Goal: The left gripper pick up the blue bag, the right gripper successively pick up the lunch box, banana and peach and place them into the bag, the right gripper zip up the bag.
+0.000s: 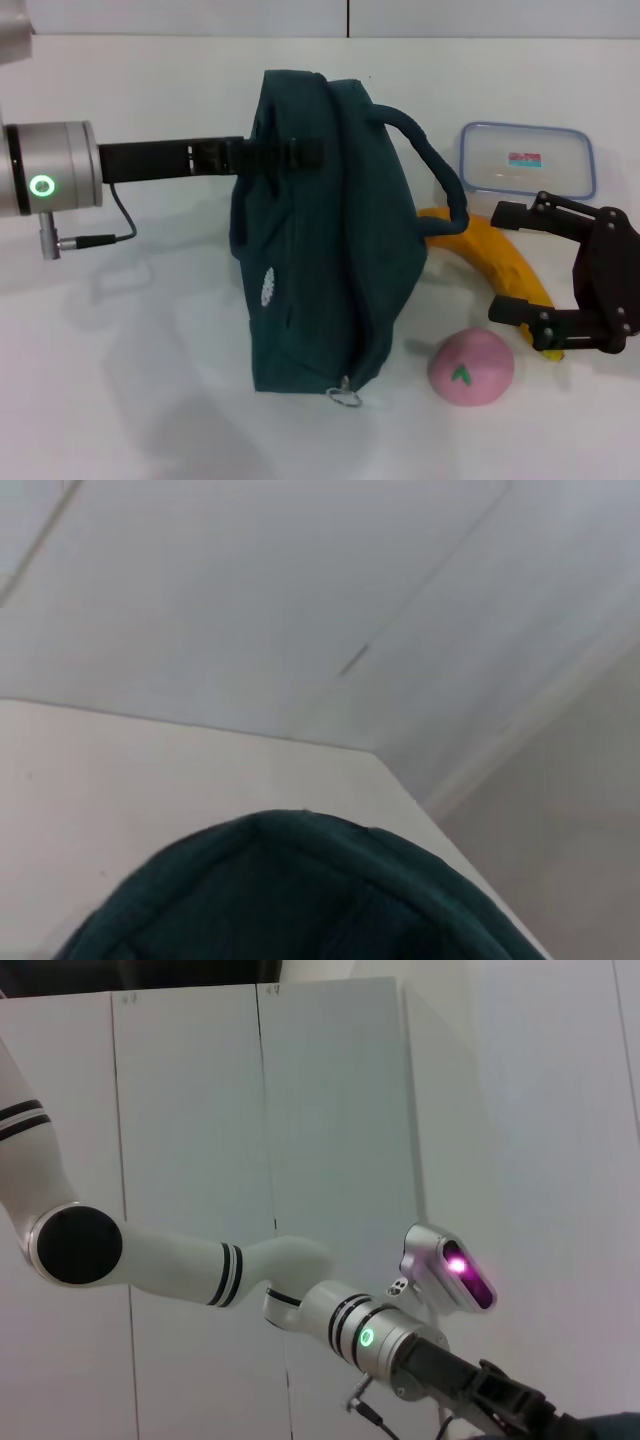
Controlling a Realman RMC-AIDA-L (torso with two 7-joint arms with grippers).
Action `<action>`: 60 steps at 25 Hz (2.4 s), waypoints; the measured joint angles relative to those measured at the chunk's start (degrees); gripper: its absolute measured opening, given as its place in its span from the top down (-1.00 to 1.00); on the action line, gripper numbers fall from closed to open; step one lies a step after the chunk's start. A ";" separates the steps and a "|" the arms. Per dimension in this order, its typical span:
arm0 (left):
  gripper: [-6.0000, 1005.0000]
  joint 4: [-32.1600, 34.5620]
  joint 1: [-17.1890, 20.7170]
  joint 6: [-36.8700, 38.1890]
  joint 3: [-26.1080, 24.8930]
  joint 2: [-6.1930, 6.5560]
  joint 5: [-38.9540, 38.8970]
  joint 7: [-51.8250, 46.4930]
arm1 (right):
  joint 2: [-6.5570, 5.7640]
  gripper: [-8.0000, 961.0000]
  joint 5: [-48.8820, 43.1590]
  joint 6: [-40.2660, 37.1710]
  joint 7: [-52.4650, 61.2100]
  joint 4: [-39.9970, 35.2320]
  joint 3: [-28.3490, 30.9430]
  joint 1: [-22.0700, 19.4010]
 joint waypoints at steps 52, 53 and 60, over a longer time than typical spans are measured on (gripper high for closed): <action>0.51 -2.70 -2.59 -5.75 0.04 -1.09 -2.48 12.84 | 3.07 -0.81 22.61 12.10 -5.11 31.53 13.03 2.04; 0.52 -2.70 -2.56 -5.75 0.05 -1.11 -3.01 12.91 | 3.07 -0.81 23.80 12.13 -4.57 32.97 13.19 2.18; 0.80 -2.76 -1.82 -5.75 0.00 -1.16 -5.16 13.26 | 3.04 -0.81 25.66 13.26 -1.03 40.32 24.69 1.54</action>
